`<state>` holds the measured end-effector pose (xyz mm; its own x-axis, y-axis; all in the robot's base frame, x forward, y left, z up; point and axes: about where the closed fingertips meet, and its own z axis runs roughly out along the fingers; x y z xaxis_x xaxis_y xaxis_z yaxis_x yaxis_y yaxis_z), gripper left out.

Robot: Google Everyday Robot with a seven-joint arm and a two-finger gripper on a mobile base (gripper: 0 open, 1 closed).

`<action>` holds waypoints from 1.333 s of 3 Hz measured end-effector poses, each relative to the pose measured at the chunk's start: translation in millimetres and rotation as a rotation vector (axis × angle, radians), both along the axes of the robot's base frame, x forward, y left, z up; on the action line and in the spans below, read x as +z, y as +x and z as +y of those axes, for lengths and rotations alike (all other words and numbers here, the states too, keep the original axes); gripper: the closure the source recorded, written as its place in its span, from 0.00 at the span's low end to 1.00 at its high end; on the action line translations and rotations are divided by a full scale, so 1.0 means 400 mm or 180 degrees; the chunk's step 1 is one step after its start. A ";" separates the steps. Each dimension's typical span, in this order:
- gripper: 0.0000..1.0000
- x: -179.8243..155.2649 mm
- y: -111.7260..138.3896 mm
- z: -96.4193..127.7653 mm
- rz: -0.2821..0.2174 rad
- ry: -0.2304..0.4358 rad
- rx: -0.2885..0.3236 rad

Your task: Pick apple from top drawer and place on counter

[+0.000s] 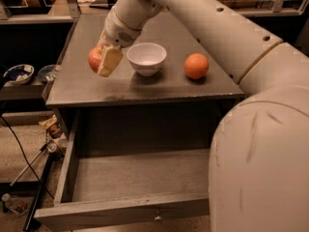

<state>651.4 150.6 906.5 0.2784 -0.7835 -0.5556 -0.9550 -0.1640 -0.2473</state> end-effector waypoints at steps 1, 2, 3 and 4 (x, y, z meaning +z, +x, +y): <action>1.00 0.015 -0.031 0.036 0.0093 0.0024 0.0144; 1.00 0.012 -0.057 0.079 0.0216 0.0060 0.0302; 1.00 -0.006 -0.054 0.078 0.0247 0.0050 0.0293; 1.00 -0.070 -0.002 0.115 0.0466 0.0185 0.0474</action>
Offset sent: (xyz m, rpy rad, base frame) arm -0.0328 0.0462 0.0093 0.0335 0.1021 0.1440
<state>650.6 196.6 878.5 0.3019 -0.7050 -0.6417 -0.9476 -0.2956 -0.1210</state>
